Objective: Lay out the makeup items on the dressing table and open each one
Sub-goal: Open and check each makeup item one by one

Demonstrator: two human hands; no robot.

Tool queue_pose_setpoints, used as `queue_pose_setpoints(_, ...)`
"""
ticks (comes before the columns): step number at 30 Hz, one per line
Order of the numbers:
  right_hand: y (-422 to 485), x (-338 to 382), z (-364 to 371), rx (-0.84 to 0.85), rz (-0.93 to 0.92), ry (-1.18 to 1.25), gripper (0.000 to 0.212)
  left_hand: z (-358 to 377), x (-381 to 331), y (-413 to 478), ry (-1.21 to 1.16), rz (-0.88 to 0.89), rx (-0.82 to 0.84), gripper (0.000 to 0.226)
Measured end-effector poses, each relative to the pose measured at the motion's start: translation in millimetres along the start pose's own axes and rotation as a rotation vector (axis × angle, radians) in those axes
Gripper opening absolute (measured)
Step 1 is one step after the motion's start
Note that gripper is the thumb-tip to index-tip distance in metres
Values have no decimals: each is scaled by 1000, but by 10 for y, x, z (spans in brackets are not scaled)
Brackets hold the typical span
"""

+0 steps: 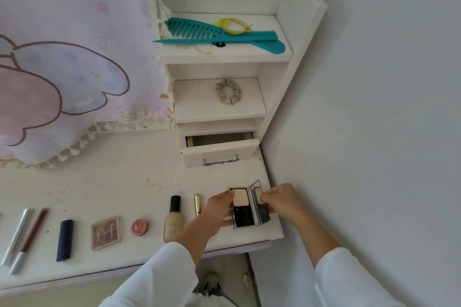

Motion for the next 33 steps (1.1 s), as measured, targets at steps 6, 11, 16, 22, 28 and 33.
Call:
queue_pose_setpoints(6,47,-88,-19,-2,21,13,12,72,0,58,272,43,-50,34)
queue_pose_setpoints(11,91,-95,-19,14,31,25,11,105,-80,107,417,122,-64,32)
queue_pose_setpoints(16,102,-109,-19,46,50,31,16,97,-99,98,503,116,-60,32)
queue_pose_setpoints(22,63,-54,16,78,-1,-17,13,134,-117,54,592,144,-50,33)
queue_pose_setpoints(28,62,-56,37,59,-35,-76,4,108,-96,8,595,124,-55,36)
queue_pose_setpoints(33,50,125,-56,-53,-108,-142,28,-25,-204,-49,502,164,-96,45)
Point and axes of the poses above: each hand's wrist, its own y-axis towards the middle knuckle, its own z-axis out of the palm, x = y × z, the point moved 8 cm from there along y, towards the middle knuckle, and after that the axes turned 4 degrees about -y, right-handed, at the moved point
